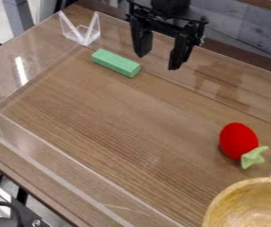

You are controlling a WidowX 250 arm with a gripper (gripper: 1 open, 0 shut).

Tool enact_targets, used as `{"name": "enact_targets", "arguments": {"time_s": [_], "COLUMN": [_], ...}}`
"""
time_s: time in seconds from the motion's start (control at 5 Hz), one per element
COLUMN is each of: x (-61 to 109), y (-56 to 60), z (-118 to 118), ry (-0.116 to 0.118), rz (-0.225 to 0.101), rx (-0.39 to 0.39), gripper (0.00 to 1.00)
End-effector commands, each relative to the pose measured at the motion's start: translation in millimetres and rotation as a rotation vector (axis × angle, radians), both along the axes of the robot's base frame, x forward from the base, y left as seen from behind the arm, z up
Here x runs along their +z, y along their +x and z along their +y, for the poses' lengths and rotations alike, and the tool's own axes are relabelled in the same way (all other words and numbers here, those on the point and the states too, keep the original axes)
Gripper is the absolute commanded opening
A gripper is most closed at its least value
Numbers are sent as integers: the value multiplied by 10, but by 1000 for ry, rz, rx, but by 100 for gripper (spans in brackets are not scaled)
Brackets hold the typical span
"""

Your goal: Move the red fruit to the left

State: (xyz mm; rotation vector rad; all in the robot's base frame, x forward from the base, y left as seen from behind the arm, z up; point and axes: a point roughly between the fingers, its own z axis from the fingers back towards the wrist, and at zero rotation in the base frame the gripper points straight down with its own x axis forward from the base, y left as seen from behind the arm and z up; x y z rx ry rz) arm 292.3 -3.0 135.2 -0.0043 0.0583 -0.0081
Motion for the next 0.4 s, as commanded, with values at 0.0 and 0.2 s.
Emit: {"name": "enact_targets", "arguments": {"time_s": [0.0, 0.2], "x": [-52, -93], "y": [8, 24], "z": [-53, -271], "ry": [-8, -24], "rz": [21, 17], "rx": [67, 84], "gripper": [100, 100]}}
